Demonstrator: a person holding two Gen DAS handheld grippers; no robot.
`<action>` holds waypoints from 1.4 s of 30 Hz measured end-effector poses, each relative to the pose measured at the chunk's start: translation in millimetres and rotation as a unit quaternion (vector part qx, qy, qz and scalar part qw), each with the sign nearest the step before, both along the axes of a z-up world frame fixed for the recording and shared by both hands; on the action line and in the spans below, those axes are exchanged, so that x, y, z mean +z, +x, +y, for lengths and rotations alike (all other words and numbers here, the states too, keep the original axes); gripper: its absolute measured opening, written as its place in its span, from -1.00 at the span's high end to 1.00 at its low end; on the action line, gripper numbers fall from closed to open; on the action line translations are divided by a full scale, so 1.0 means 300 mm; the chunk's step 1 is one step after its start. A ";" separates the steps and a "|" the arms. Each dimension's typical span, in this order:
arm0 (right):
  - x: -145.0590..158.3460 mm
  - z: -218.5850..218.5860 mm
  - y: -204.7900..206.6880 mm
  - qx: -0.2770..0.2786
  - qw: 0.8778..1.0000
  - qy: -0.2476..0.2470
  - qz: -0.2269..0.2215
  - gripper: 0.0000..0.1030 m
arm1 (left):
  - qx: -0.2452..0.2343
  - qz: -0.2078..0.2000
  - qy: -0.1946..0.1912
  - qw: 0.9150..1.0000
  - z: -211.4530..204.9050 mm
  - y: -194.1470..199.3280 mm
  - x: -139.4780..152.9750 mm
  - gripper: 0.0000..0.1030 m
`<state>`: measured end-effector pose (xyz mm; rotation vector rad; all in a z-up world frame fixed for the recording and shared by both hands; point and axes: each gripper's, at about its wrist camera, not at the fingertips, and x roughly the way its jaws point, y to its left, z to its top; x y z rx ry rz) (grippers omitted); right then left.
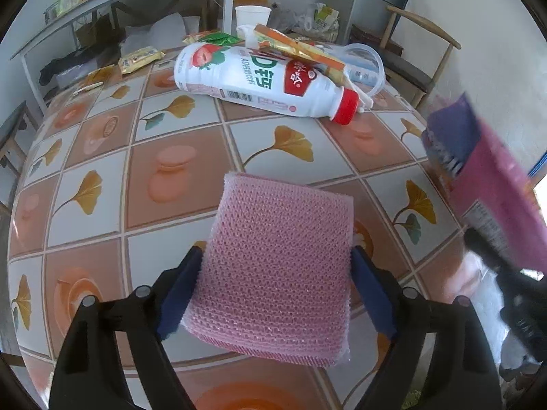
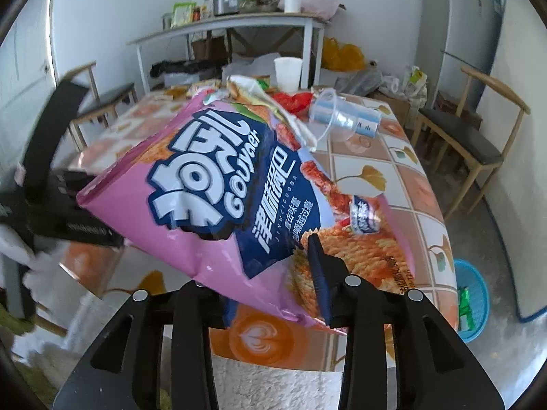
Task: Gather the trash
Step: 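Lift the pink chip bag with the right gripper while the left grasps the pink sponge, then carry the chip bag and pink sponge toward the blue wastebasket with both grippers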
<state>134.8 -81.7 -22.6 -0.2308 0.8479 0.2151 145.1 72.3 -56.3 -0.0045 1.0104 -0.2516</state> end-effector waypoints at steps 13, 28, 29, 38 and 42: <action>-0.034 0.032 -0.016 0.006 0.998 -0.057 -0.016 0.86 | 0.001 -0.026 0.020 0.999 -0.014 -0.022 0.001 -0.55; 0.055 -0.013 -0.012 -0.025 0.997 -0.051 -0.054 0.91 | 0.017 -0.058 0.049 0.997 -0.026 -0.053 0.057 -0.53; 0.059 -0.014 -0.013 -0.026 0.997 -0.050 -0.056 0.91 | 0.018 -0.060 0.050 0.997 -0.025 -0.055 0.060 -0.53; 0.085 -0.005 -0.027 -0.029 0.996 -0.046 -0.071 0.91 | 0.023 -0.076 0.057 0.995 -0.019 -0.073 0.089 -0.53; 0.096 -0.002 -0.033 -0.029 0.995 -0.045 -0.079 0.91 | 0.025 -0.081 0.060 0.995 -0.019 -0.083 0.099 -0.53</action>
